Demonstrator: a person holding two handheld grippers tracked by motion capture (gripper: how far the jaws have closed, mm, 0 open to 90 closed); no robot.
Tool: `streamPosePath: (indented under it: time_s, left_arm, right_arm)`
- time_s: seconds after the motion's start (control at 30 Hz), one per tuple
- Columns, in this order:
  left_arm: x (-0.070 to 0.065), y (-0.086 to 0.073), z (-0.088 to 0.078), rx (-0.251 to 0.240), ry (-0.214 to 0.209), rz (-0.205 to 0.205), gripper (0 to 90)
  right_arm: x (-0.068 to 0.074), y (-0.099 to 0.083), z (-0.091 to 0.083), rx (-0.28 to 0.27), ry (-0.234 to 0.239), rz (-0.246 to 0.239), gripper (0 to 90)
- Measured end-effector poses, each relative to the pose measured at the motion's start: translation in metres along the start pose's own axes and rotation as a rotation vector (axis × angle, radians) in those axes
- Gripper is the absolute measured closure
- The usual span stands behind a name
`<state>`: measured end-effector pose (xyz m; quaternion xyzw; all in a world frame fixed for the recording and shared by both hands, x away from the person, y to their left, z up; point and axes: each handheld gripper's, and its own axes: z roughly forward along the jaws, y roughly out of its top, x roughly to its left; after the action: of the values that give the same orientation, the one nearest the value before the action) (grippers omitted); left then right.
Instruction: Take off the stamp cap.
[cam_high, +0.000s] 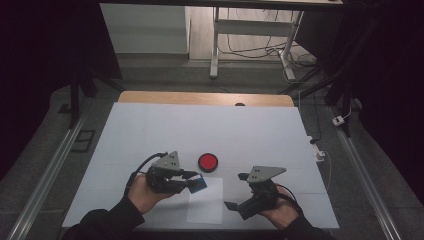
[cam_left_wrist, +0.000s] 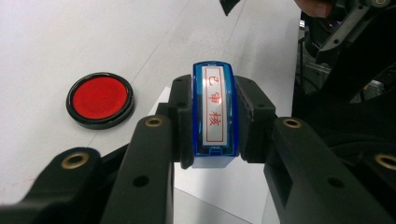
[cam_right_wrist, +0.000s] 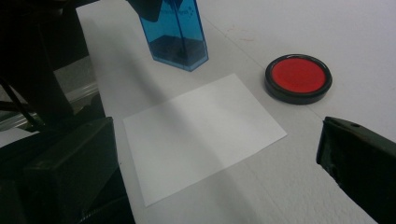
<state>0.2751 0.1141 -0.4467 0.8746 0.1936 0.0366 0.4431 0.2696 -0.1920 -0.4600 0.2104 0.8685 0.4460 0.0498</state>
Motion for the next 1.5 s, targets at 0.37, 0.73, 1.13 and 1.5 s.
streamPosePath:
  time_s: [0.37,0.73,1.13,1.5]
  left_arm:
    - [0.004,0.0,0.0,-0.01,-0.028,0.014,70.3]
    - [0.006,0.002,-0.001,-0.026,-0.068,0.048,70.4]
    - [0.007,0.005,0.0,-0.071,-0.1,0.081,70.4]
    - [0.005,0.006,0.001,-0.102,-0.134,0.125,70.4]
  right_arm:
    - [-0.003,0.009,0.019,0.055,0.012,-0.016,0.0]
    - [-0.004,0.017,0.035,0.088,0.054,-0.05,0.0]
    - [-0.002,0.022,0.051,0.079,0.112,-0.076,2.1]
    - [-0.005,0.023,0.054,0.053,0.199,-0.111,36.8]
